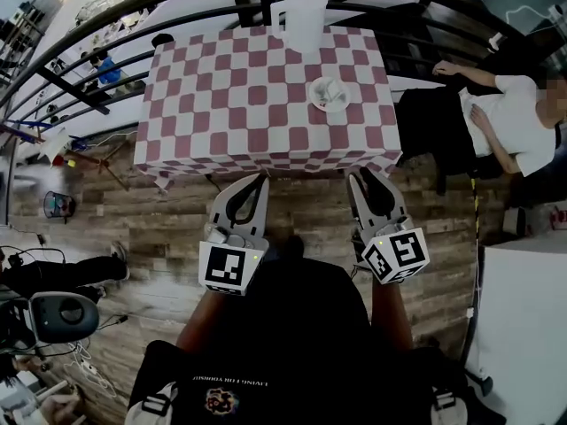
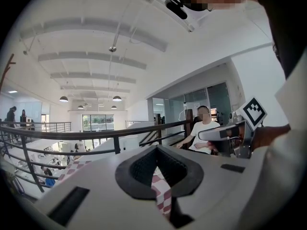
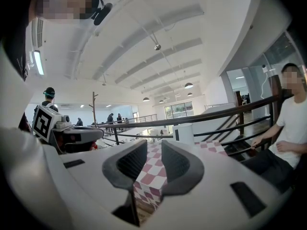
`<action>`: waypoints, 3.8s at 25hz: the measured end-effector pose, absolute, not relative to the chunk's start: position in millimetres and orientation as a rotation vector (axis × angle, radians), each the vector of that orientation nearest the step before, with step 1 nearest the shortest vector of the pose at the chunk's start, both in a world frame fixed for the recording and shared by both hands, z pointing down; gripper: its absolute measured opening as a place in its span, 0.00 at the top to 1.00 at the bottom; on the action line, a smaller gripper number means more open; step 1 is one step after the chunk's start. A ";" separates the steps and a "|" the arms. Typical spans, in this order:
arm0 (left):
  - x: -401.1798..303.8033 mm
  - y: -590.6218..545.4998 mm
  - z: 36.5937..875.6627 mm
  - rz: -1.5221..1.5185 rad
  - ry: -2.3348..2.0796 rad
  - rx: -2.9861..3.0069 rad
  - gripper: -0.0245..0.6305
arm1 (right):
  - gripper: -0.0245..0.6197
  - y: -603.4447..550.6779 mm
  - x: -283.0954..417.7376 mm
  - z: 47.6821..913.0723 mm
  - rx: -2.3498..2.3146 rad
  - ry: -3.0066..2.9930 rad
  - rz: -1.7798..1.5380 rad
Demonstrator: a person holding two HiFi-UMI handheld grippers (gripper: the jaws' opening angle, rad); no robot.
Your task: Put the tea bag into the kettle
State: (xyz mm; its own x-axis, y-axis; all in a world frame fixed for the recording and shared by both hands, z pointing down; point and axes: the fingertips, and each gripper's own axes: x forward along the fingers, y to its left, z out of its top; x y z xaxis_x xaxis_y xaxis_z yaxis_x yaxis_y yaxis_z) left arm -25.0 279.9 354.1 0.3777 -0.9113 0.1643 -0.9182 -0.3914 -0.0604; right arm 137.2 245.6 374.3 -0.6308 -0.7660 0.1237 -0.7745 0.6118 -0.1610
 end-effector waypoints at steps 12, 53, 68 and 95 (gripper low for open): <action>-28.2 258.3 358.8 0.286 -1.728 2.544 0.96 | 0.84 219.0 131.0 377.4 1.301 -2.795 0.328; -82.3 -14.7 374.4 0.284 -1.586 2.619 0.96 | 0.84 -30.1 86.2 384.5 1.458 -2.675 0.295; -105.5 -57.1 374.2 0.266 -1.597 2.632 0.96 | 0.91 -73.7 65.8 376.2 1.461 -2.654 0.199; -111.1 -152.3 380.4 0.356 -1.672 2.643 0.96 | 0.91 -195.0 68.3 399.8 1.440 -2.614 0.210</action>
